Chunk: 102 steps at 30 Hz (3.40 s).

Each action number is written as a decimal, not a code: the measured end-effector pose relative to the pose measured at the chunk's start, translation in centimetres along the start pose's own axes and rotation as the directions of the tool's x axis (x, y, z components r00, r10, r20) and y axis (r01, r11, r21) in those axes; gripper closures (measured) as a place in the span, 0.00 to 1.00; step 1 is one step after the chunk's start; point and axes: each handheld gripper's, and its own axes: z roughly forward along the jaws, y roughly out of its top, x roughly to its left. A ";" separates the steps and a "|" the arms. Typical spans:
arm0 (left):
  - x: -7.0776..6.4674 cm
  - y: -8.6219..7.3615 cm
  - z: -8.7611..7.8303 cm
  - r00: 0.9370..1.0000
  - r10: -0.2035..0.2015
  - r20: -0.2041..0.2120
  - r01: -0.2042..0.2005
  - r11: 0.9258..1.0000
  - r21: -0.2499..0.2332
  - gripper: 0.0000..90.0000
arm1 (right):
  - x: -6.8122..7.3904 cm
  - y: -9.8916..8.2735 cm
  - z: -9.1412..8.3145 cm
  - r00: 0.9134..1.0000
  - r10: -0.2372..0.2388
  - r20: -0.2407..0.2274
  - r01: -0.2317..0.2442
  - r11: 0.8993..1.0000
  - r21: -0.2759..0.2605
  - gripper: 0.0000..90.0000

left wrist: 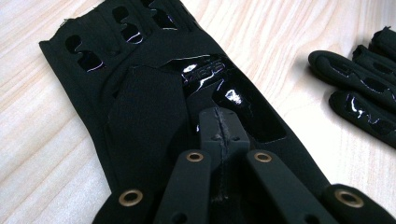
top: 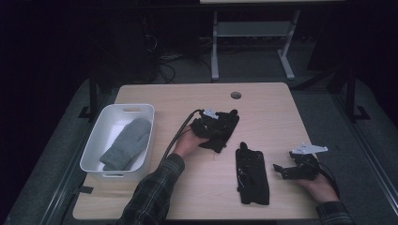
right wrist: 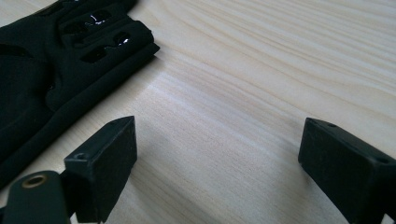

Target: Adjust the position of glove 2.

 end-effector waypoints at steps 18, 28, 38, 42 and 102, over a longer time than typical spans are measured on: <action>-3.5 -3.7 -2.8 0.999 -0.003 0.051 0.003 1.000 -0.003 0.99 | 0.0 0.0 0.0 1.000 0.002 0.002 -0.002 1.000 0.001 0.13; -6.2 -6.4 -5.0 0.996 0.002 0.086 -0.004 1.000 0.020 0.99 | 0.0 0.0 0.0 1.000 0.004 0.003 -0.004 1.000 0.002 0.13; -8.7 -8.0 -6.2 0.993 0.008 0.120 -0.012 0.999 0.030 0.99 | 0.0 0.0 0.0 1.000 -0.002 0.005 0.002 1.000 -0.002 0.13; -9.1 -8.2 -6.3 0.992 0.011 0.128 -0.015 0.999 0.029 0.99 | 0.0 0.0 0.0 1.000 -0.002 0.005 0.002 1.000 -0.002 0.13; -7.5 -9.3 -7.9 0.985 -0.173 0.024 0.175 0.981 -0.084 0.95 | 5.9 1.4 -0.9 0.953 -0.137 -0.269 0.168 0.981 0.094 1.00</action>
